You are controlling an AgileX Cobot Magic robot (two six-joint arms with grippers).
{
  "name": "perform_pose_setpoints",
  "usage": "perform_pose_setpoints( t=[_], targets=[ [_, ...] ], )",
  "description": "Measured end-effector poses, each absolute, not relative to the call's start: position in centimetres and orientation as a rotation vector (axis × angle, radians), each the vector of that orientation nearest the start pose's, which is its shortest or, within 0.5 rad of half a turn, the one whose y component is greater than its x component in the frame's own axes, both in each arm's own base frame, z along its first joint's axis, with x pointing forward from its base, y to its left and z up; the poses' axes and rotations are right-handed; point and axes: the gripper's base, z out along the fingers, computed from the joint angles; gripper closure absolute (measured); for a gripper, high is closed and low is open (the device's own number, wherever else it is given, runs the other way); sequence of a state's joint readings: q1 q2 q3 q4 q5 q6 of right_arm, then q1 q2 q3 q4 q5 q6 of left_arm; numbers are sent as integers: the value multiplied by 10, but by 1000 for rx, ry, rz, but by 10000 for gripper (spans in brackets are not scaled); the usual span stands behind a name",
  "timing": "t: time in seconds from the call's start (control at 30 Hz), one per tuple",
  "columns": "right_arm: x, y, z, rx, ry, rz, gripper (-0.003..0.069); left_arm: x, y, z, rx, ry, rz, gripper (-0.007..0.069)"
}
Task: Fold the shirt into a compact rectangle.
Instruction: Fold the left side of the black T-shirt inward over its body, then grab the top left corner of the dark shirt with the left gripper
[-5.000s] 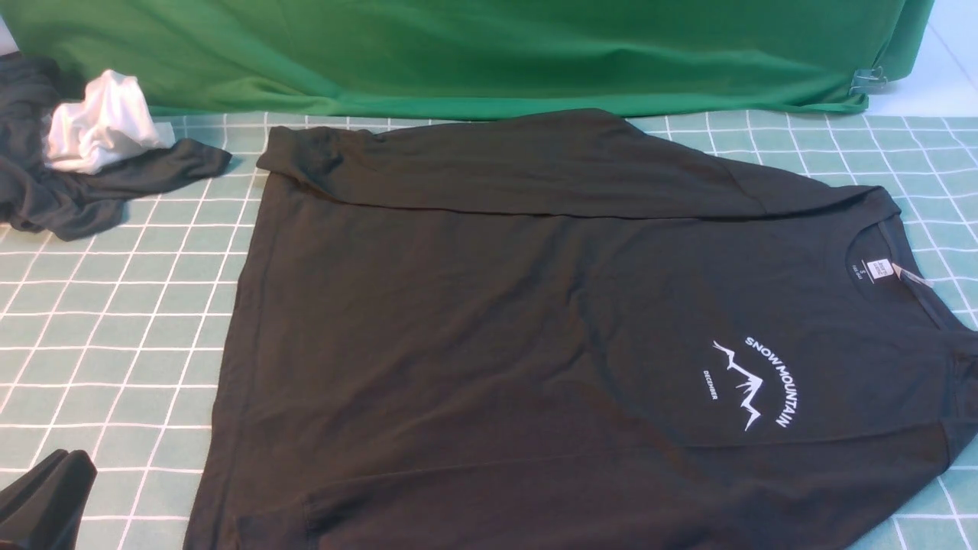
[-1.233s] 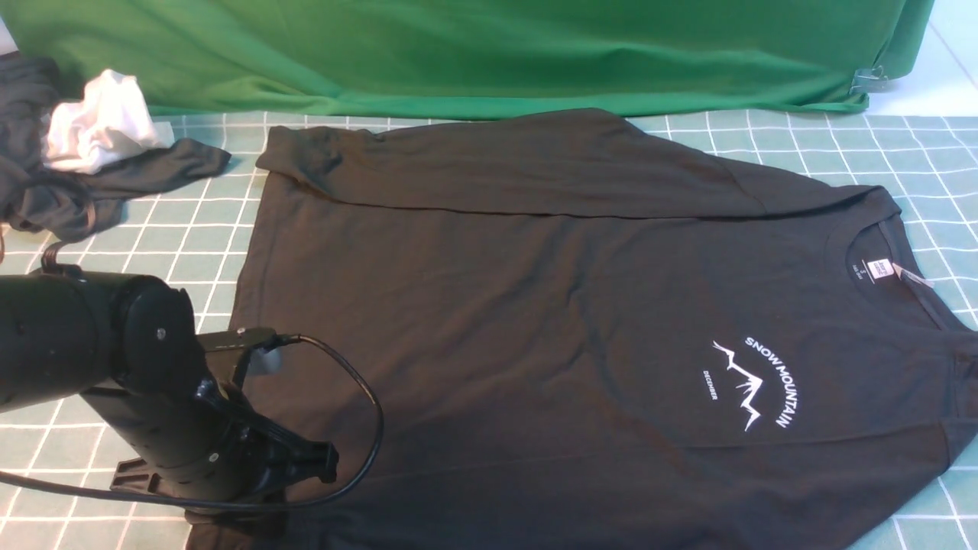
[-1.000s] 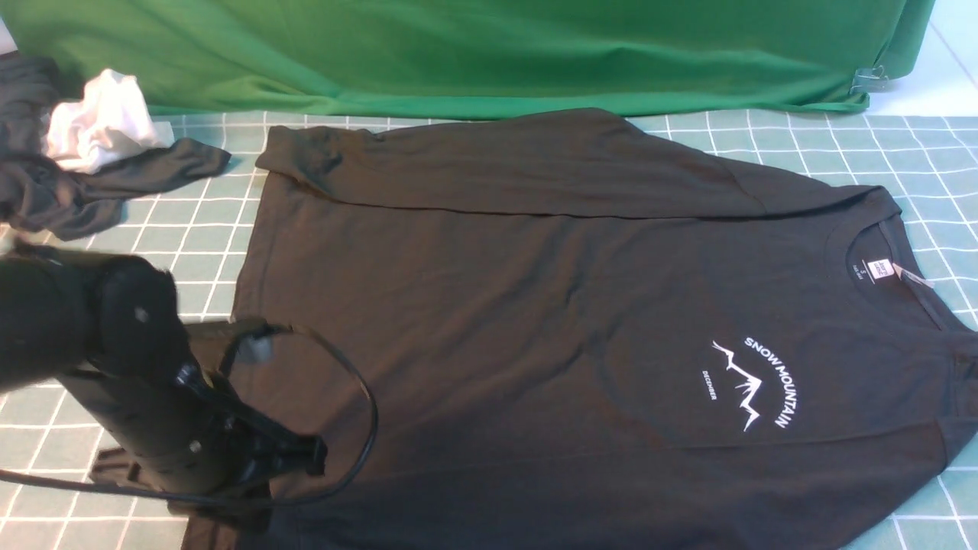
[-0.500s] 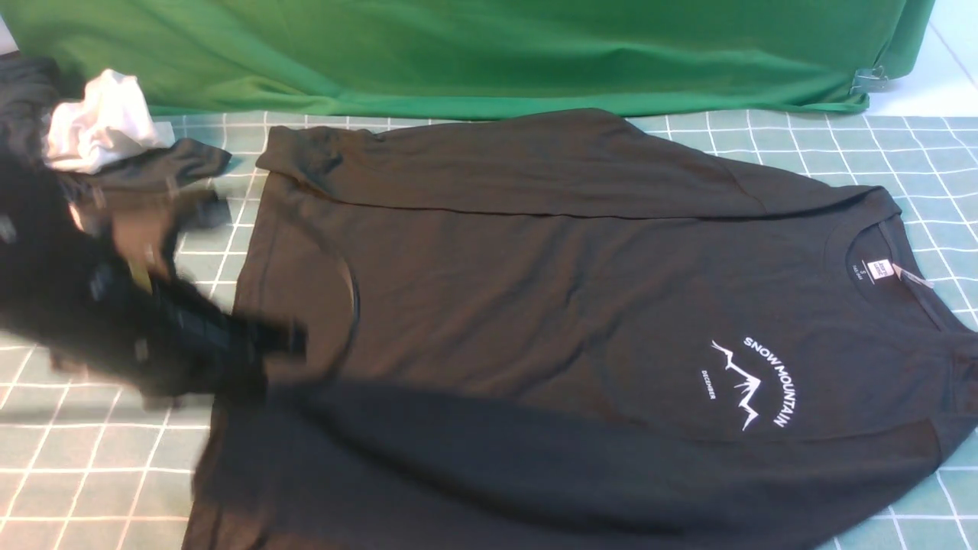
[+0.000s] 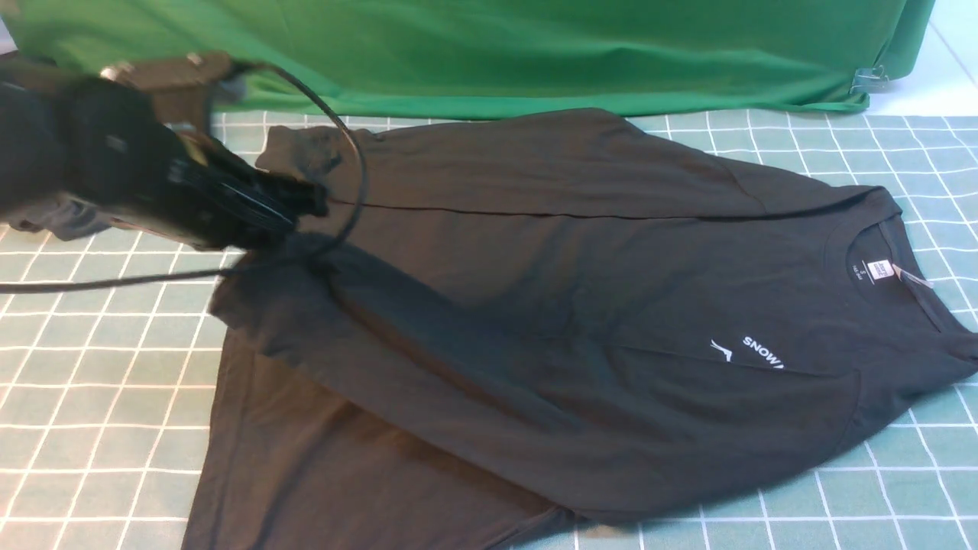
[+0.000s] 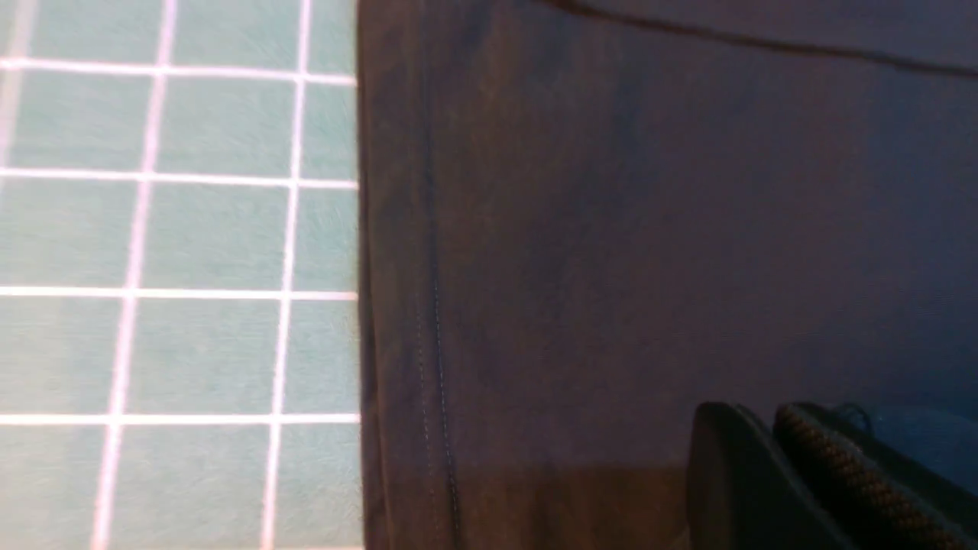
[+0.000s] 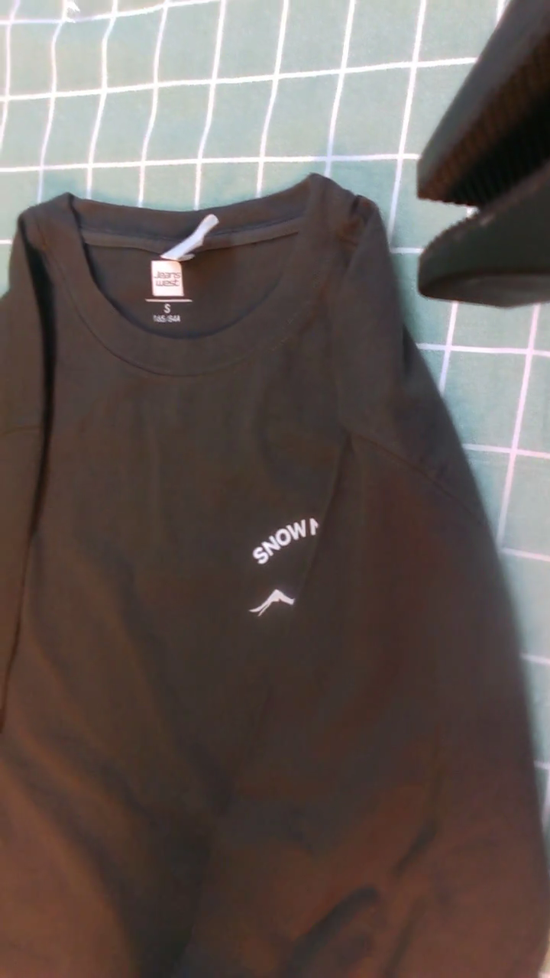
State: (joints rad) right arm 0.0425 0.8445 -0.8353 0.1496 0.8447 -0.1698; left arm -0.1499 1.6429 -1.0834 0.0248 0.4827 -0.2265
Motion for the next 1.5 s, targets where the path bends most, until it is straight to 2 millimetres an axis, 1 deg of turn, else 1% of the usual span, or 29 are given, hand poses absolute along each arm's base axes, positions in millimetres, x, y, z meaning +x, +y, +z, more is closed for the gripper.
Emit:
perform_pose_setpoints(
  t=[0.03, 0.07, 0.1, 0.13, 0.2, 0.23, 0.27, 0.33, 0.37, 0.4, 0.47, 0.5, 0.53, 0.57, 0.6, 0.63, 0.7, 0.73, 0.77, 0.8, 0.83, 0.87, 0.9, 0.93, 0.97, 1.07, 1.2, 1.27, 1.5],
  targets=[
    [154, 17, 338, -187, 2325, 117, 544, 344, -51, 224, -89, 2551, -127, 610],
    [154, 17, 338, -186, 2324, 117, 544, 345, -51, 222, -89, 2557, -126, 608],
    [154, 17, 336, -186, 2328, 117, 540, 348, -51, 209, -125, 2591, -126, 596],
    [154, 17, 336, -186, 2328, 117, 538, 350, -51, 202, -141, 2609, -123, 582],
    [154, 17, 336, -186, 2327, 117, 536, 352, -50, 194, -151, 2629, -109, 547],
    [155, 17, 336, -186, 2325, 116, 536, 352, -50, 194, -151, 2631, -108, 542],
    [155, 17, 337, -184, 2316, 115, 531, 355, -46, 192, -177, 2635, -104, 484],
    [156, 17, 338, -182, 2305, 114, 528, 360, -41, 197, -233, 2613, -110, 428],
    [156, 17, 338, -181, 2301, 113, 526, 366, -35, 204, -280, 2586, -118, 391],
    [156, 17, 338, -181, 2301, 113, 526, 367, -34, 205, -294, 2582, -121, 376],
    [156, 17, 338, -181, 2299, 113, 526, 383, -21, 227, -404, 2515, -159, 283],
    [156, 17, 338, -181, 2299, 113, 526, 389, -15, 233, -437, 2499, -170, 258],
    [156, 17, 338, -181, 2299, 113, 526, 392, -15, 238, -452, 2483, -186, 247],
    [156, 17, 338, -181, 2299, 113, 526, 404, -10, 249, -498, 2450, -225, 215],
    [156, 16, 338, -181, 2298, 113, 526, 411, -8, 252, -514, 2443, -245, 201],
    [156, 16, 338, -180, 2297, 113, 525, 423, -7, 259, -528, 2420, -289, 186],
    [156, 16, 338, -180, 2296, 112, 524, 439, -8, 260, -543, 2418, -346, 177],
    [157, 16, 338, -180, 2292, 112, 523, 448, -9, 257, -549, 2421, -376, 176],
    [157, 16, 338, -180, 2292, 112, 522, 451, -10, 252, -553, 2431, -380, 176],
    [157, 16, 339, -174, 2287, 113, 519, 464, -11, 248, -569, 2422, -417, 176],
    [157, 16, 339, -173, 2281, 112, 517, 477, -11, 234, -598, 2435, -437, 179],
    [158, 16, 339, -173, 2280, 112, 517, 483, -11, 231, -612, 2426, -450, 181],
    [158, 16, 340, -172, 2278, 112, 516, 492, -9, 223, -638, 2428, -458, 186],
    [158, 16, 340, -172, 2277, 112, 516, 495, -8, 219, -651, 2430, -462, 188],
    [158, 16, 340, -171, 2275, 112, 515, 507, -3, 202, -705, 2446, -475, 200],
    [158, 16, 340, -171, 2273, 112, 513, 518, 4, 179, -767, 2494, -490, 225],
    [158, 16, 340, -169, 2264, 111, 513, 524, 4, 157, -814, 2531, -514, 255],
    [159, 16, 341, -169, 2260, 110, 513, 526, 4, 153, -822, 2524, -521, 262],
    [159, 16, 341, -167, 2252, 109, 508, 534, 5, 150, -846, 2439, -551, 272]
  ],
)
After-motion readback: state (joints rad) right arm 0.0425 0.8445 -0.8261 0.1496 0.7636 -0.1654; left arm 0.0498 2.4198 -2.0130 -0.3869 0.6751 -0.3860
